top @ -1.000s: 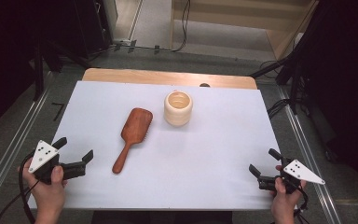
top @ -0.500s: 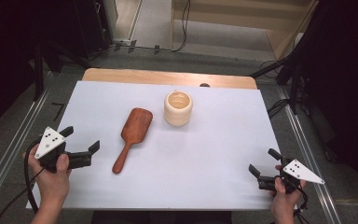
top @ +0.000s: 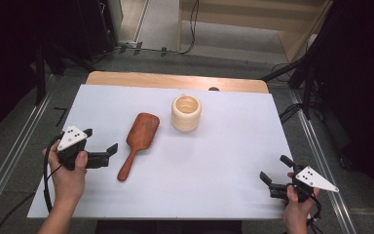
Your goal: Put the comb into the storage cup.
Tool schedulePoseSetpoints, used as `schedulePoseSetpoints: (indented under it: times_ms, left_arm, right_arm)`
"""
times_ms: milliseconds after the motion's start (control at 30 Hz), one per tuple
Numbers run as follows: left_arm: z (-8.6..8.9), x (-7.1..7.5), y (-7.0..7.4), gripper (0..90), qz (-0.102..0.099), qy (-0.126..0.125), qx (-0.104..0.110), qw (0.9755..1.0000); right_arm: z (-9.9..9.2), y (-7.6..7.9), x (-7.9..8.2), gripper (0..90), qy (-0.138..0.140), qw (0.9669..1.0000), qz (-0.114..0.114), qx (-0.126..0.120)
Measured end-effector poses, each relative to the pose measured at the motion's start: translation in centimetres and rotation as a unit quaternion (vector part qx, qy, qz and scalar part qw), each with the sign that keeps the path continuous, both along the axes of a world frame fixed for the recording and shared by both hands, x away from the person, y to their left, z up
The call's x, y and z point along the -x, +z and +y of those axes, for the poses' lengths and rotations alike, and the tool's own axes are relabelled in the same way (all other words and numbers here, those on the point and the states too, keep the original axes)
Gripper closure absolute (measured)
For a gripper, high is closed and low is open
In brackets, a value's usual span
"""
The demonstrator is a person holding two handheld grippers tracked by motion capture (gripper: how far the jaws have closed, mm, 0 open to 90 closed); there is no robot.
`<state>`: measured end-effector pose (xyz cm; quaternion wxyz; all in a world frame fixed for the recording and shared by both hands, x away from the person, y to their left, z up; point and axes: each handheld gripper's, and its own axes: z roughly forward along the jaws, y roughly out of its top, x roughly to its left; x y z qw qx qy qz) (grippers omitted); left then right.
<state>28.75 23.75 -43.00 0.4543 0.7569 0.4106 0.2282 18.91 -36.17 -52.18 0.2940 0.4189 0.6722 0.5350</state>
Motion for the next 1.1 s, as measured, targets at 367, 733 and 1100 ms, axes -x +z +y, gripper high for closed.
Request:
schedulePoseSetpoints:
  times_ms: [367, 733, 1100]
  left_arm:
    - [-1.6, -0.7, -0.5, 0.0, 0.016, -0.016, -0.014, 0.9996]
    - [-3.0, -1.5, -1.1, 0.0, 0.047, -0.025, -0.029, 0.9981]
    - [-4.7, -2.0, -1.8, 1.6, 0.076, -0.033, -0.055, 0.9950]
  right_arm:
    - [0.0, 0.0, 0.0, 0.0, 0.001, 1.0000, 0.003, 0.001]
    - [0.0, 0.0, 0.0, 0.0, 0.000, 1.0000, 0.004, 0.002]
    - [0.0, 0.0, 0.0, 0.0, 0.000, 1.0000, 0.004, 0.000]
